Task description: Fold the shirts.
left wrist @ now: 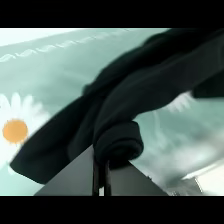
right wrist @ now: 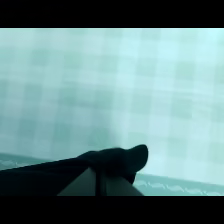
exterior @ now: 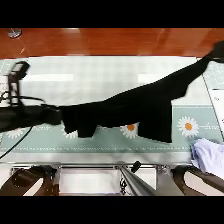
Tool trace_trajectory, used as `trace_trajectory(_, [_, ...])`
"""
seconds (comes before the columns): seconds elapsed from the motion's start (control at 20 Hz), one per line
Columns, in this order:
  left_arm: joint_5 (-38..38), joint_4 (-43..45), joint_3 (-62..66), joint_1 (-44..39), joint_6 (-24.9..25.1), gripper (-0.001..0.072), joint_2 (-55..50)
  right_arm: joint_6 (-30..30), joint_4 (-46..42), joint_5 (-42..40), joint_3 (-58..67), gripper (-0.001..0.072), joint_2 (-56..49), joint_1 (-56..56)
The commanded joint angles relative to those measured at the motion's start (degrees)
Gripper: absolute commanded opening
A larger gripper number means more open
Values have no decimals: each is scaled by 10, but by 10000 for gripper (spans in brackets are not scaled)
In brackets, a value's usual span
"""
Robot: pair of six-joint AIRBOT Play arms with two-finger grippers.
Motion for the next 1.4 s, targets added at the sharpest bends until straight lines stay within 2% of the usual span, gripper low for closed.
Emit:
trace_trajectory(0.0, [225,8,-98,28,7,22,-64,29,0,-121,-15,28,-111,30])
trace_trajectory(0.25, [317,7,-99,56,50,23,-217,51,0,-233,-15,29,-228,87])
trace_trajectory(0.45, [317,5,-99,55,50,23,-307,78,0,-219,-15,31,-281,92])
trace_trajectory(0.5, [314,5,-99,55,50,23,-318,78,0,-210,-15,64,-285,92])
trace_trajectory(0.6, [288,5,-91,62,50,24,-318,75,-2,-202,-15,341,-277,91])
trace_trajectory(0.65, [266,6,-80,71,50,26,-315,64,-2,-199,-15,444,-264,89])
trace_trajectory(0.7, [228,12,-62,86,57,79,-312,49,-3,-192,-15,501,-248,87])
trace_trajectory(0.75, [185,15,-42,104,71,218,-310,35,-16,-179,-15,506,-226,81])
trace_trajectory(0.8, [139,16,-20,124,90,457,-308,27,-38,-162,-15,506,-205,75])
trace_trajectory(0.85, [82,16,5,149,107,621,-307,12,-79,-135,-15,506,-184,67])
trace_trajectory(0.9, [26,16,26,175,119,632,-305,-1,-134,-102,-15,511,-169,57])
trace_trajectory(0.95, [-12,16,36,197,122,632,-299,0,-189,-66,-15,594,-160,43])
trace_trajectory(1.0, [-38,12,35,217,121,632,-285,17,-185,-40,-16,601,-155,15])
trace_trajectory(1.15, [-73,-16,-25,233,123,632,-214,-16,-56,17,-37,613,-155,-68])
trace_trajectory(1.35, [-68,-150,-164,233,186,632,-126,-44,30,38,-123,613,-155,-127])
